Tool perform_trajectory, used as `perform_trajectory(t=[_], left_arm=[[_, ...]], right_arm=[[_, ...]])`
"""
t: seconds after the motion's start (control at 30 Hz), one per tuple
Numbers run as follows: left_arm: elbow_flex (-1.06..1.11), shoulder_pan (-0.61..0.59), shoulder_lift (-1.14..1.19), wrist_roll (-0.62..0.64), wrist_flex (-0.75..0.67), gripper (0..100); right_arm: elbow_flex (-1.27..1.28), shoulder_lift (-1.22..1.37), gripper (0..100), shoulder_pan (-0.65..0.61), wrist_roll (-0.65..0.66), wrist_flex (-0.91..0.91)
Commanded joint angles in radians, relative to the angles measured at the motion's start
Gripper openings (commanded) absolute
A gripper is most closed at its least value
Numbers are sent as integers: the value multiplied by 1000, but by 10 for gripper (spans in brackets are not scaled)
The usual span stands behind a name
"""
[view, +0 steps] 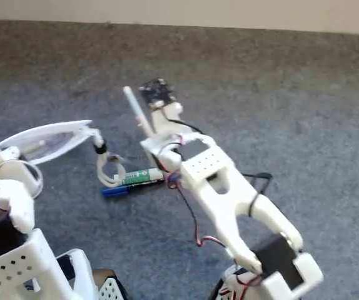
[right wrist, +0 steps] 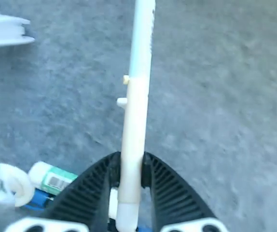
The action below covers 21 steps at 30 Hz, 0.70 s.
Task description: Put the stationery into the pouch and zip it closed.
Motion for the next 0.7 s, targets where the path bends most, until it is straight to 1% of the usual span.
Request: perform_trajectory(t=[0.0, 0.13, 0.2, 0.3, 0.4, 0.53, 0.67], left_arm=[[-101, 143, -2, 3, -17, 11], [-140, 220, 2, -15, -37, 11], [-154, 251, 4, -41, -55, 11], [-180, 289, 5, -44, -54, 11], [-200, 326, 7, -48, -51, 11], [-197, 349, 7, -71, -51, 11], [-186, 349, 7, -71, -51, 11]], right_arm=[[61, -148, 3, 74, -9, 7], [166, -285, 3, 148, -9, 12], [205, -354, 3, 168, -9, 61], [237, -449, 3, 189, -6, 166], [245, -527, 3, 228, 0, 232], [271, -579, 3, 288, 0, 331], [317, -593, 3, 331, 2, 372]])
